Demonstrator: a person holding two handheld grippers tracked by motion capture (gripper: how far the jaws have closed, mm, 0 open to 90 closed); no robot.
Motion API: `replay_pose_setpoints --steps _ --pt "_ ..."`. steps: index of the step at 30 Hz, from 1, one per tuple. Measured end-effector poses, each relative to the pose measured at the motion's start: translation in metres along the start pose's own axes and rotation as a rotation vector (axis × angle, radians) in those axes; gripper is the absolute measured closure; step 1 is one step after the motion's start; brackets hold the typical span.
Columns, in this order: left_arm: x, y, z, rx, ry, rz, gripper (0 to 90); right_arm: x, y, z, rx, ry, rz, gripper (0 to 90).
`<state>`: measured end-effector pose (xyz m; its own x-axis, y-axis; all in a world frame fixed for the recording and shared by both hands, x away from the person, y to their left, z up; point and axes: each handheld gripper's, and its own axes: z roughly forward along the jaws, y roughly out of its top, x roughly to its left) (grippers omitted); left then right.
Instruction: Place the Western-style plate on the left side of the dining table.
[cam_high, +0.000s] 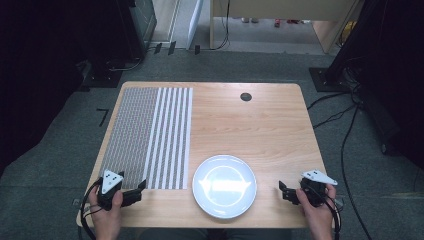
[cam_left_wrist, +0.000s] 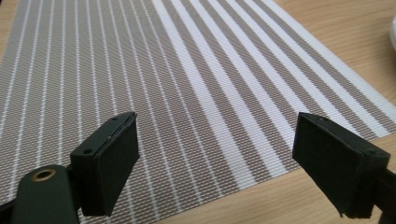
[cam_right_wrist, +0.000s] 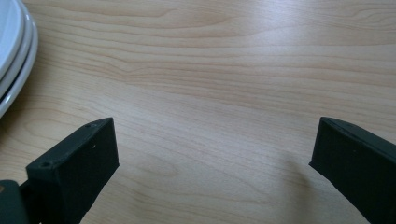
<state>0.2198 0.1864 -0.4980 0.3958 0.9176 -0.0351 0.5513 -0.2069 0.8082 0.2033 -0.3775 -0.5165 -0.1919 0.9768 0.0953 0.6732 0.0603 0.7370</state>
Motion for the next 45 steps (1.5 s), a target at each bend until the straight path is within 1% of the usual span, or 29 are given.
replay_pose_setpoints --steps 2,3,4,12,14,16,18,19,20,21,22,24,25,27,28,29,31,33,34,35,36,37,38,39,40,41,42,43,45 --pt "-0.002 0.001 0.001 0.002 -0.007 0.004 14.9 0.002 0.000 0.000 -0.003 0.005 -0.004 0.2" --pt "-0.005 0.001 0.002 0.005 -0.015 0.007 14.9 0.003 0.000 0.000 -0.003 0.009 -0.003 0.2" --pt "-0.009 0.002 0.003 0.007 -0.033 0.011 14.9 0.004 0.000 0.000 -0.004 0.011 -0.006 0.2" --pt "-0.027 0.005 0.008 0.016 -0.089 0.034 14.8 0.009 0.000 0.000 -0.013 0.032 -0.007 0.2" --pt "-0.029 0.006 0.009 0.021 -0.099 0.031 14.9 0.011 0.001 0.000 -0.013 0.037 -0.007 0.2" --pt "-0.031 0.007 0.009 0.020 -0.116 0.011 14.9 0.012 0.002 0.000 -0.014 0.039 0.002 0.2" --pt "-0.032 0.009 0.009 0.020 -0.118 0.011 14.9 0.015 0.003 0.001 -0.018 0.041 -0.001 1.1" --pt "-0.034 0.011 0.009 0.017 -0.114 0.014 14.9 0.015 0.003 0.001 -0.018 0.041 -0.001 1.1" --pt "-0.037 0.016 0.009 0.010 -0.131 0.010 14.9 0.020 0.005 0.000 -0.026 0.028 -0.005 6.4" --pt "-0.039 0.018 0.010 0.008 -0.133 0.014 14.9 0.023 0.006 -0.001 -0.028 0.024 -0.005 6.5" --pt "-0.041 0.021 0.010 0.006 -0.137 0.014 14.9 0.024 0.008 -0.001 -0.026 0.030 -0.010 6.6" --pt "-0.044 0.026 0.012 0.003 -0.158 0.001 14.8 0.027 0.011 -0.001 -0.019 0.038 -0.020 6.6" --pt "-0.046 0.029 0.013 0.006 -0.157 0.002 14.8 0.027 0.014 -0.001 -0.014 0.043 -0.014 6.6" --pt "-0.049 0.031 0.014 0.011 -0.160 0.000 14.9 0.029 0.019 0.000 -0.009 0.070 0.027 6.8" --pt "-0.051 0.034 0.016 0.019 -0.170 -0.004 14.9 0.029 0.019 0.000 -0.009 0.070 0.027 6.8" --pt "-0.058 0.040 0.019 0.019 -0.175 -0.006 14.8 0.032 0.025 0.000 -0.018 0.085 0.045 6.8" --pt "-0.065 0.045 0.022 0.011 -0.183 -0.012 14.9 0.038 0.030 0.001 -0.029 0.099 0.052 7.0" --pt "-0.072 0.045 0.025 -0.006 -0.195 -0.017 14.9 0.043 0.033 0.001 -0.045 0.115 0.056 7.1" --pt "-0.075 0.044 0.026 -0.015 -0.203 -0.023 14.8 0.045 0.033 0.002 -0.055 0.117 0.057 7.5" --pt "-0.078 0.042 0.028 -0.023 -0.215 -0.029 14.9 0.048 0.032 0.002 -0.069 0.108 0.058 11.3" --pt "-0.080 0.039 0.031 -0.027 -0.230 -0.034 14.9 0.051 0.031 0.002 -0.090 0.076 0.062 17.8" --pt "-0.080 0.039 0.031 -0.027 -0.230 -0.034 14.9 0.051 0.031 0.002 -0.090 0.076 0.062 17.8" --pt "-0.086 0.032 0.034 -0.019 -0.252 -0.028 14.9 0.056 0.026 0.004 -0.113 0.028 0.048 19.8" --pt "-0.086 0.032 0.034 -0.019 -0.252 -0.028 14.9 0.056 0.026 0.004 -0.113 0.028 0.048 19.8" --pt "-0.094 0.027 0.035 -0.015 -0.257 0.009 14.8 0.059 0.024 0.006 -0.114 0.050 0.025 19.1" --pt "-0.094 0.027 0.035 -0.015 -0.257 0.009 14.9 0.060 0.023 0.006 -0.117 0.053 0.018 19.1" --pt "-0.099 0.025 0.033 -0.023 -0.270 0.040 14.8 0.062 0.022 0.007 -0.116 0.059 0.014 19.1" --pt "-0.100 0.024 0.033 -0.026 -0.275 0.052 14.8 0.063 0.021 0.008 -0.116 0.064 0.009 19.2" --pt "-0.102 0.021 0.033 -0.033 -0.282 0.060 13.8 0.066 0.020 0.009 -0.119 0.063 0.001 21.0"
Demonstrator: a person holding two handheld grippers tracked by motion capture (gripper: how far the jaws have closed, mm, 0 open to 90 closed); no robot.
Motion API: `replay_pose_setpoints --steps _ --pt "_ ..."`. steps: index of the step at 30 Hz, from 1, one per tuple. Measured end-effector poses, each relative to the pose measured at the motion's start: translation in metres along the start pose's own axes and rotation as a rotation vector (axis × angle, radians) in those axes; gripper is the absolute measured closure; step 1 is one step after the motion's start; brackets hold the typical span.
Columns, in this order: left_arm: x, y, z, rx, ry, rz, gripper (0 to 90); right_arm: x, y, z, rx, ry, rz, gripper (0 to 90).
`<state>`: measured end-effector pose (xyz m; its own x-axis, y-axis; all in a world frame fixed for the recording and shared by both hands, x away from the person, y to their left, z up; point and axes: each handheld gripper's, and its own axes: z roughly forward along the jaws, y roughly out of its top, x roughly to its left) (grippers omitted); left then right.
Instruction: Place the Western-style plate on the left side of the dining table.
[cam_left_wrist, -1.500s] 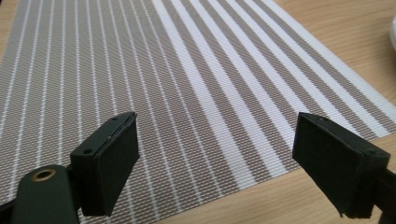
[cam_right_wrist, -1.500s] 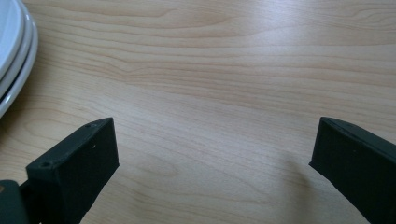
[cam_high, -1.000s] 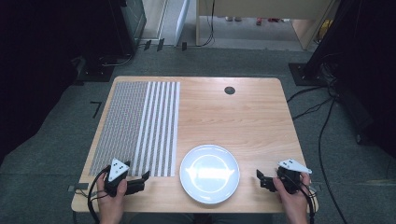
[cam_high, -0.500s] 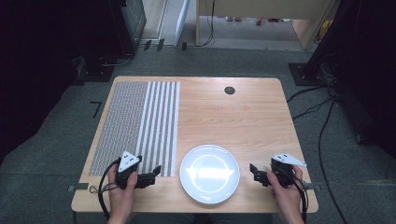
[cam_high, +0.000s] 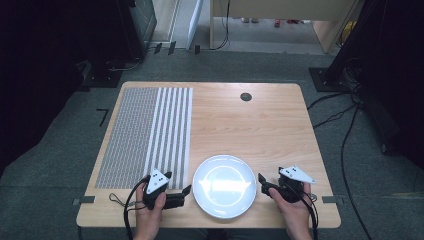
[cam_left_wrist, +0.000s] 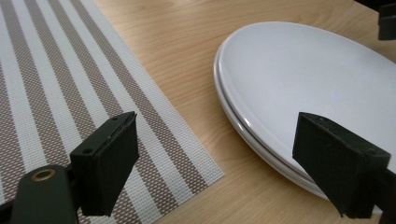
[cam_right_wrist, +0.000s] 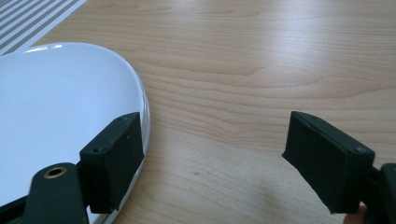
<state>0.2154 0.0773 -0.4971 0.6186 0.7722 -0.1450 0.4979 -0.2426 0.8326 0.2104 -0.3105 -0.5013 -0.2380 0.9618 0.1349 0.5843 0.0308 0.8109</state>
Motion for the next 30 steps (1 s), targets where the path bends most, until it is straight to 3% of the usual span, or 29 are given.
replay_pose_setpoints --steps 4,10,15,20,25,30 --pt "0.000 -0.004 0.003 0.009 -0.015 -0.015 13.8 0.006 -0.002 0.001 -0.006 -0.017 -0.007 25.7" --pt "-0.004 -0.004 0.005 -0.002 -0.029 -0.005 13.8 0.014 -0.005 0.001 -0.033 0.000 -0.006 36.5" --pt "-0.009 -0.005 0.009 0.003 -0.055 0.003 13.8 0.014 -0.005 -0.001 -0.055 0.062 -0.005 49.0" --pt "-0.014 -0.005 0.012 0.011 -0.077 0.014 13.8 0.014 -0.005 0.000 -0.056 0.128 0.028 57.0" --pt "-0.018 -0.006 0.014 0.024 -0.092 0.021 13.8 0.016 -0.007 0.002 -0.044 0.139 0.020 60.0" --pt "-0.021 -0.008 0.017 0.044 -0.114 0.025 13.8 0.016 -0.008 0.002 -0.030 0.158 0.053 65.7"
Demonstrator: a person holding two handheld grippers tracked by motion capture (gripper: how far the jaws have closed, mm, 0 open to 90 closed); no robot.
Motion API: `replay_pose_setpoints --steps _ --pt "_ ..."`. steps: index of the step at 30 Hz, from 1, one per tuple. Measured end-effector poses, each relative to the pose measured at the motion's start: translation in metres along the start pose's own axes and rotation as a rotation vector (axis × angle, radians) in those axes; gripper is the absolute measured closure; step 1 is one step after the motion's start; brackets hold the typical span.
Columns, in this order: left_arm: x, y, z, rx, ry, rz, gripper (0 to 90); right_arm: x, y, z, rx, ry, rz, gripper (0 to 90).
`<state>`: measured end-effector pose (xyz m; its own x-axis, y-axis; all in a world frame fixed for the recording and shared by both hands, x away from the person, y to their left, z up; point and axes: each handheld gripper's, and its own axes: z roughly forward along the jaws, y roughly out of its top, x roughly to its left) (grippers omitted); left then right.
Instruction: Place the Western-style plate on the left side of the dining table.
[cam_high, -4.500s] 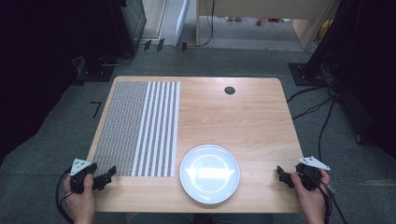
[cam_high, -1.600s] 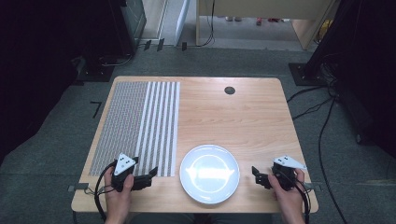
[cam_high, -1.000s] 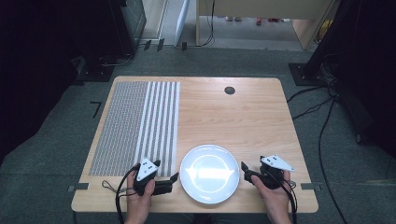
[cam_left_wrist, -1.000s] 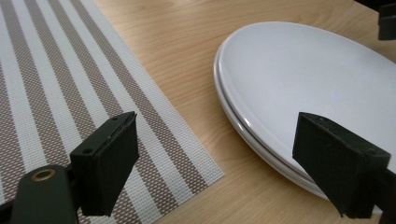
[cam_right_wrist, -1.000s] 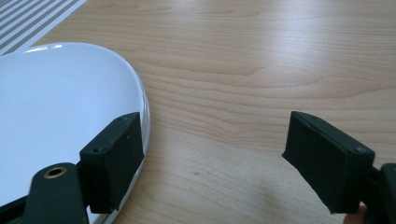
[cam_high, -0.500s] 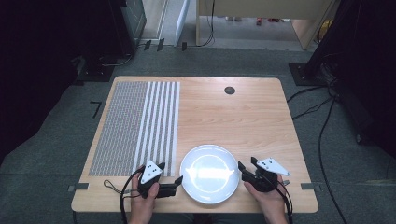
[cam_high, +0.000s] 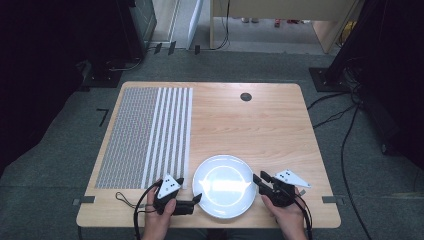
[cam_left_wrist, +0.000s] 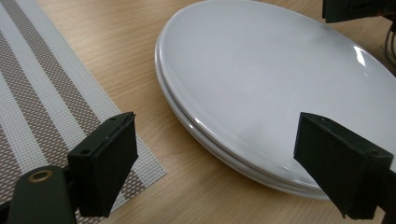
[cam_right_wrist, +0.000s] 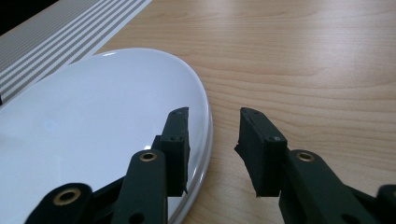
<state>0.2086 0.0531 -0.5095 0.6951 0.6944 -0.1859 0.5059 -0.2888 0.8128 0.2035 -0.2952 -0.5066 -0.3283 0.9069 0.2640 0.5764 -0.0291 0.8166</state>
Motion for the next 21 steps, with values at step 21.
replay_pose_setpoints --steps 21 --pt "-0.011 -0.002 0.009 0.051 -0.063 0.021 13.8 -0.010 -0.005 0.004 -0.022 0.125 0.162 68.4"
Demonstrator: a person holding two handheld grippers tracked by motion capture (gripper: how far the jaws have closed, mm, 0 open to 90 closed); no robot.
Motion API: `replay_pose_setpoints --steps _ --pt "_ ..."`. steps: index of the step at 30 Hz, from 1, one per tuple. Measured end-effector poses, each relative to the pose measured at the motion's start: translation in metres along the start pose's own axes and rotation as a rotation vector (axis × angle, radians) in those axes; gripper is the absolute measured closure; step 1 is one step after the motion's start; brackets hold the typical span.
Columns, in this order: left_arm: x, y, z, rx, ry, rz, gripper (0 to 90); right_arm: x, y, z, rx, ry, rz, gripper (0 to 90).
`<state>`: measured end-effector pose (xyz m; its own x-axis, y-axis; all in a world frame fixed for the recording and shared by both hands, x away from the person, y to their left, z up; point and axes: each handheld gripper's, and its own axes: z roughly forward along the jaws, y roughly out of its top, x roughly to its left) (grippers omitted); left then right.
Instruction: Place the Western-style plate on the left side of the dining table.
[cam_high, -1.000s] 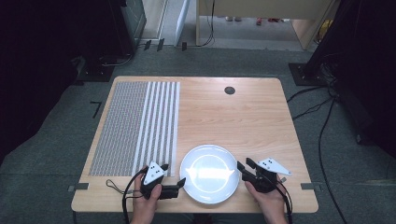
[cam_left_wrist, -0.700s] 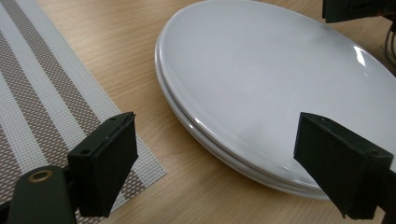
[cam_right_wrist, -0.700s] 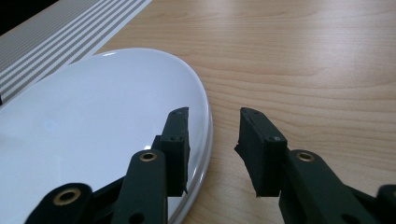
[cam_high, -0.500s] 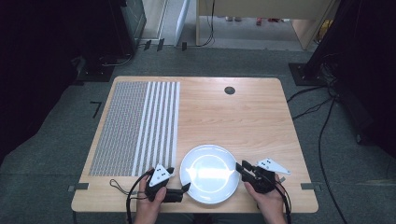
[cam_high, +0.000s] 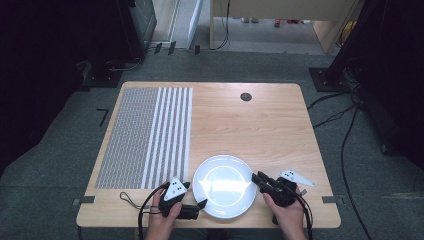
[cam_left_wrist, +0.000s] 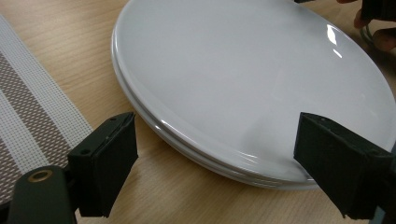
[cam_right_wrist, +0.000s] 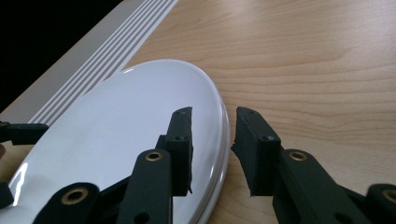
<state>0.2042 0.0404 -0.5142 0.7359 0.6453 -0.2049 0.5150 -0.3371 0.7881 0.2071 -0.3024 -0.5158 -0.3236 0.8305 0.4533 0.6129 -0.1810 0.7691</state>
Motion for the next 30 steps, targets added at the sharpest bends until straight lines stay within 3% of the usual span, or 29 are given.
replay_pose_setpoints --steps 3,4,17,19,23,24,28,30 --pt "-0.0005 -0.0002 0.0010 0.008 -0.008 0.005 13.9 -0.0002 -0.0003 0.0008 -0.001 0.015 0.012 69.4" --pt "-0.0010 -0.0002 0.0015 0.011 -0.013 0.007 13.9 -0.0011 -0.0003 0.0010 0.004 0.033 0.040 71.2" --pt "-0.0001 -0.0002 0.0015 0.014 -0.018 0.005 13.9 -0.0072 -0.0012 0.0017 0.018 0.071 0.134 74.2" --pt "0.0006 -0.0004 0.0016 0.014 -0.023 -0.003 13.9 -0.0085 -0.0010 0.0006 0.018 0.090 0.177 75.1" --pt "0.0009 -0.0004 0.0016 0.013 -0.025 -0.006 13.9 -0.0091 -0.0002 -0.0004 0.012 0.119 0.197 75.5" --pt "0.0008 -0.0004 0.0016 0.013 -0.026 -0.007 13.8 -0.0082 -0.0003 0.0006 0.037 0.163 0.228 75.3" --pt "0.0018 -0.0004 0.0013 0.014 -0.032 -0.013 13.8 -0.0044 -0.0010 0.0008 -0.001 0.133 0.187 73.9" --pt "0.0023 -0.0006 0.0014 0.014 -0.035 -0.015 13.9 -0.0064 0.0005 -0.0007 -0.017 0.116 0.192 73.5"
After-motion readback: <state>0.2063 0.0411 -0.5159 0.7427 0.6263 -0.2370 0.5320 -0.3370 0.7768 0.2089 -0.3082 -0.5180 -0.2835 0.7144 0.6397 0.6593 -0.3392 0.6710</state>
